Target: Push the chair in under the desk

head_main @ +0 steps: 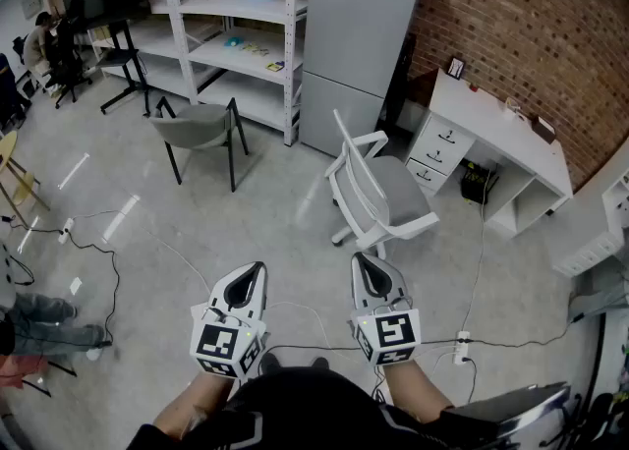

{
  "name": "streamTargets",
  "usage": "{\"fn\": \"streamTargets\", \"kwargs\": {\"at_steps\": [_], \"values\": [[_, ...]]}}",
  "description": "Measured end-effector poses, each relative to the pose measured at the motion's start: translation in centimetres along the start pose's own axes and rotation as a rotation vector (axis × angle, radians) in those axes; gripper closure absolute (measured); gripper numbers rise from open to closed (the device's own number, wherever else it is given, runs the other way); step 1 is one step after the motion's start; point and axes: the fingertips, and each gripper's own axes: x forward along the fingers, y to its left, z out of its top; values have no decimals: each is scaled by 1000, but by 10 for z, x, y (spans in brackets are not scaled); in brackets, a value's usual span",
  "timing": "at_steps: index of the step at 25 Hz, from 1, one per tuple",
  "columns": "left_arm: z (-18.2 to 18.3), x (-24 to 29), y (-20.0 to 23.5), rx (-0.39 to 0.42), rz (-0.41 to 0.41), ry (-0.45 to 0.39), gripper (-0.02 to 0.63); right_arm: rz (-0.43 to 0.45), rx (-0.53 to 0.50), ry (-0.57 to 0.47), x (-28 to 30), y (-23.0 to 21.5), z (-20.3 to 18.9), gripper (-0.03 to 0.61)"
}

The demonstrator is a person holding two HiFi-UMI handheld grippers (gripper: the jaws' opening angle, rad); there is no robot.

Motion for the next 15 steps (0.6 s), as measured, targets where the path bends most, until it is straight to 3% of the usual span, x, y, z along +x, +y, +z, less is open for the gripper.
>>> {"fn": "streamTargets", "kwargs": {"at_steps": [15], "values": [[-3, -16, 20, -5, -2, 10, 606, -25, 13, -11, -1, 18, 11, 571]]}}
